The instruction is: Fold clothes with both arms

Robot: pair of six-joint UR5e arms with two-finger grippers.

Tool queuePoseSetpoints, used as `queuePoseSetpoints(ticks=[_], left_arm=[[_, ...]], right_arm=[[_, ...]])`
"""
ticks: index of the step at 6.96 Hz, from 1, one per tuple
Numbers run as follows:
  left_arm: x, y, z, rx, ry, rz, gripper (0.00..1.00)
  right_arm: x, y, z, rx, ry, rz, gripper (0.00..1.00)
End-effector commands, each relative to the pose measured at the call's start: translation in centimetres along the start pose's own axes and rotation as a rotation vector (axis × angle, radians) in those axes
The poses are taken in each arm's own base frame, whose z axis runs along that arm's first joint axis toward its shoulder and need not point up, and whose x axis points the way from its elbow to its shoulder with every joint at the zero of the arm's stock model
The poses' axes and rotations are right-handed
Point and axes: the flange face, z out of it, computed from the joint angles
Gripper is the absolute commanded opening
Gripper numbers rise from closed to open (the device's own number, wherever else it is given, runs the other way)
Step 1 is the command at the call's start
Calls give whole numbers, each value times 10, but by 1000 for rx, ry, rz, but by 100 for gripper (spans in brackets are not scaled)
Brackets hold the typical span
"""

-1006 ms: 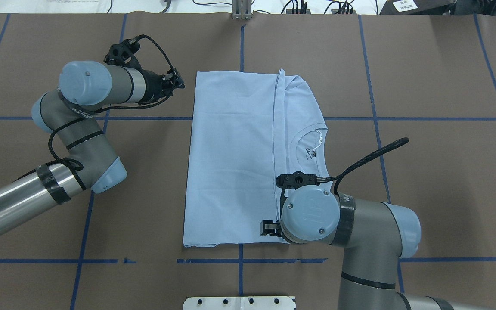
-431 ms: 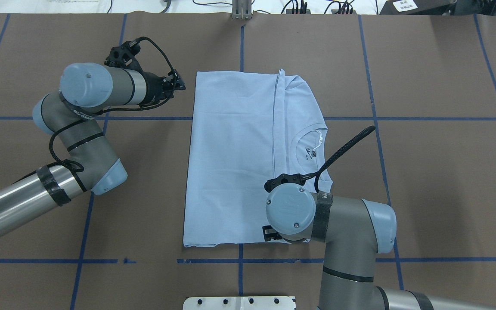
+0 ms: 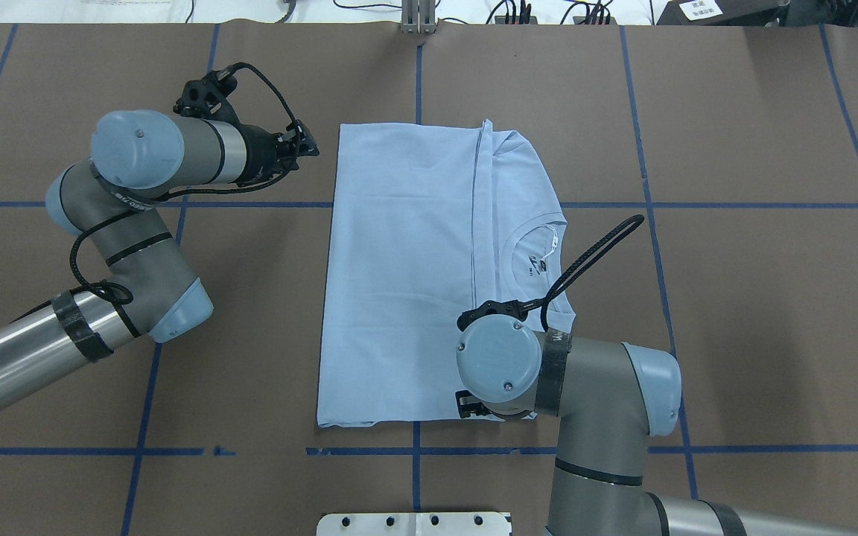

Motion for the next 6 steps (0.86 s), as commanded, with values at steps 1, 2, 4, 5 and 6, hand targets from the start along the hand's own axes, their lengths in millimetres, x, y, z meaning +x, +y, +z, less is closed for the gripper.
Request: queuePoseSetpoints(ticks=[1, 2, 4, 5, 6], left_arm=[[7, 3, -13, -2, -16, -2, 49], [6, 4, -13, -11, -20, -4, 49], [7, 4, -14, -11, -18, -4, 49], [8, 4, -16, -11, -14, -1, 49], [12, 4, -19, -10, -6, -1, 49]], right_arm=[[12, -2, 9, -18, 17, 11, 97], [24, -8, 11, -16, 27, 20, 98], [90, 2, 19, -25, 71, -51, 98], [114, 15, 6, -19, 59, -60, 98], [101, 11, -3, -21, 61, -48, 99]])
